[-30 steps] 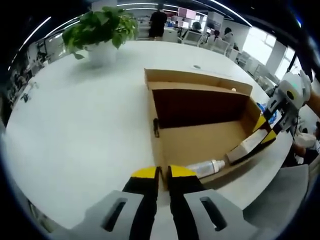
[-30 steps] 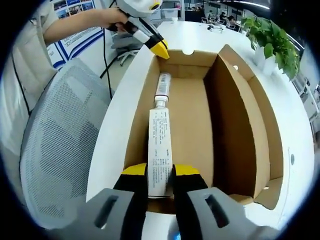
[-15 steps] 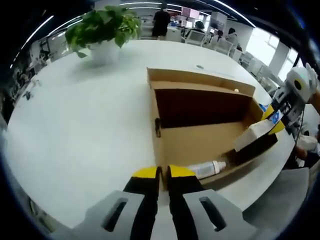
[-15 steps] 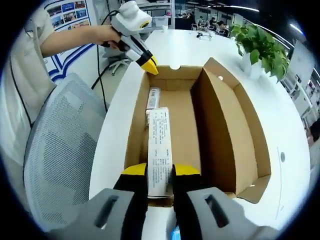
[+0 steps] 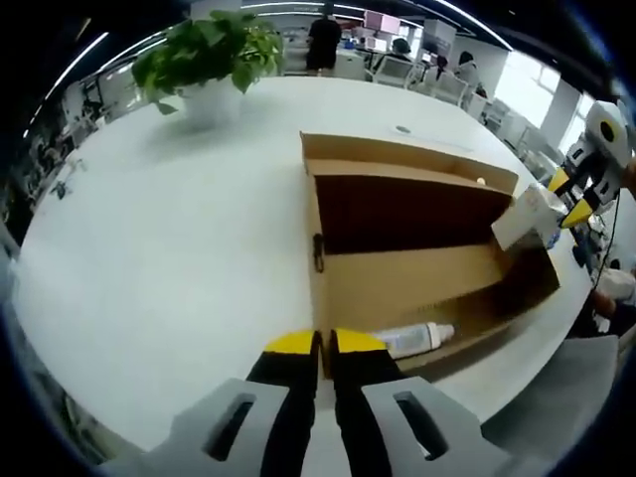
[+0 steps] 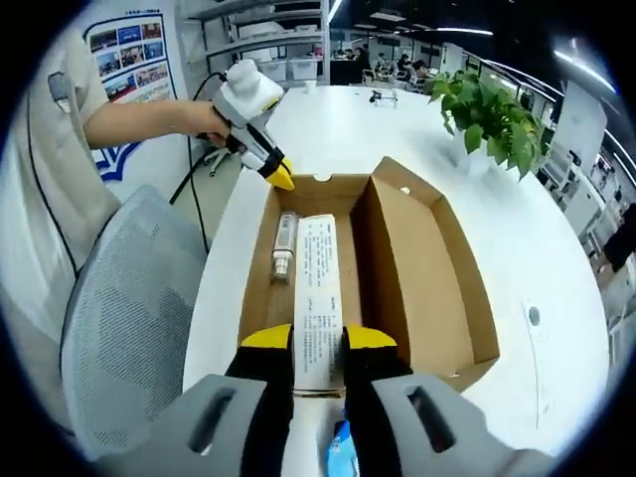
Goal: Operate the shoe box by opening the lid, removing the specified soft item, and placing it in the target area until the item is outside and the box remains undamaged.
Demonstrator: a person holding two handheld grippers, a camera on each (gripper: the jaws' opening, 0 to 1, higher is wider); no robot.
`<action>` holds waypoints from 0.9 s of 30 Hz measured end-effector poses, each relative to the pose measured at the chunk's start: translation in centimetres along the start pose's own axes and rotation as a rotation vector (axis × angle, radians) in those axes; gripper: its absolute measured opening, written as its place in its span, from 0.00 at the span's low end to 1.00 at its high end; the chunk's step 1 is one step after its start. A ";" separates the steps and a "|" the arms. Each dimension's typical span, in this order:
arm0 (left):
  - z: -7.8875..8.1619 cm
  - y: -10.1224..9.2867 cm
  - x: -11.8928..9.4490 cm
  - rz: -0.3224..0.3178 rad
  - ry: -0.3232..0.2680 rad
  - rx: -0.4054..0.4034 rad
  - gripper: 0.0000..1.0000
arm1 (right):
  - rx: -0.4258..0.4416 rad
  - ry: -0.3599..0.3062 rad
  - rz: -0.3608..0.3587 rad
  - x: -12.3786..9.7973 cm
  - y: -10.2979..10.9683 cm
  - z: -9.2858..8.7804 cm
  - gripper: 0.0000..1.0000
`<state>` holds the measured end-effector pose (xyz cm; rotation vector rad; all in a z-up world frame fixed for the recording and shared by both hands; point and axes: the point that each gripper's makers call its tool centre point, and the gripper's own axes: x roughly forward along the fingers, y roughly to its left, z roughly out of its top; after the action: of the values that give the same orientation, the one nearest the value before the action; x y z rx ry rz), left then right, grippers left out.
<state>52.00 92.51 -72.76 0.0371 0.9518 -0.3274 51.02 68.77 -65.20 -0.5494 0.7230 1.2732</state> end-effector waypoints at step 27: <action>-0.2 0.1 -0.1 0.057 -0.012 -0.069 0.00 | 0.022 0.023 -0.121 -8.0 -4.0 -4.6 0.15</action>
<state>51.80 92.70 -72.78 -0.0003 0.9478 -0.2419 53.02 59.34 -62.34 -0.5825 0.7114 1.1467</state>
